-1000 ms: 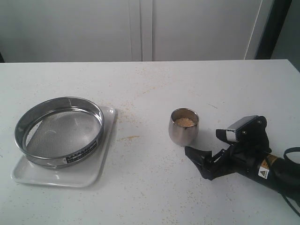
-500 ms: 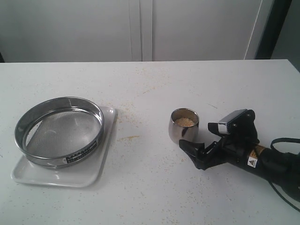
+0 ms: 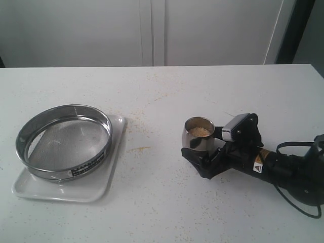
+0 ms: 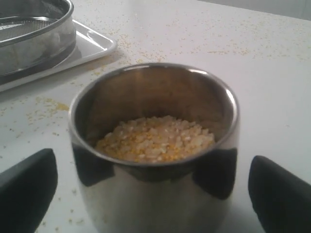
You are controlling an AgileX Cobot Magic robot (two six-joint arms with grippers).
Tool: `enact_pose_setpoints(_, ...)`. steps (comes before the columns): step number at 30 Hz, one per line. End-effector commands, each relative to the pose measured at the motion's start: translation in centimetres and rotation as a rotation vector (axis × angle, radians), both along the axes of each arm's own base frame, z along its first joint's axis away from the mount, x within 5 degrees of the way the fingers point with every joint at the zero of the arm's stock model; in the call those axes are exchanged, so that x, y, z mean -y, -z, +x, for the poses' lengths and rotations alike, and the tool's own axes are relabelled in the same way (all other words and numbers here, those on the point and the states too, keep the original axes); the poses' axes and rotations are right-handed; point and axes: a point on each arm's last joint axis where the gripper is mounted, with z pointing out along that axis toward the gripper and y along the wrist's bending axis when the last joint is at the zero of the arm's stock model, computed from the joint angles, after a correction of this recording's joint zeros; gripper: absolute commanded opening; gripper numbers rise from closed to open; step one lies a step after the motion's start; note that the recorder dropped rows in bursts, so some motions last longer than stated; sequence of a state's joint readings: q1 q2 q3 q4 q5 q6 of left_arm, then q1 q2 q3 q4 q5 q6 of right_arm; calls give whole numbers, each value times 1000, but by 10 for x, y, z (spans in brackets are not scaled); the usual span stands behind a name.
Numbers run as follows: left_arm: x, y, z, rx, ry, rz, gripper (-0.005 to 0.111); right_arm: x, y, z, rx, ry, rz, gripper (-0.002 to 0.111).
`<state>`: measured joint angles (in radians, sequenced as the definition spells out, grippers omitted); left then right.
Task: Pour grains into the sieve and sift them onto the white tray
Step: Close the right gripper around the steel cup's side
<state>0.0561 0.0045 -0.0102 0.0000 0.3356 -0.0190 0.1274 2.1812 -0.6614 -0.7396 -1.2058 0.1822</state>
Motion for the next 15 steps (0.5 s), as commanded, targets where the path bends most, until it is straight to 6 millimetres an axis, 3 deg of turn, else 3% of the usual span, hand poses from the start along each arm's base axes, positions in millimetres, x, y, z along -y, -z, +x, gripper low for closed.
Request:
enact_pose_setpoints(1,0,4,-1,-18,-2,-9,0,-3,0,8,24,-8,15,105)
enact_pose_setpoints(15,0,4,-1,-18,-2,-9,0,-6,-1,16,53,-27,16,105)
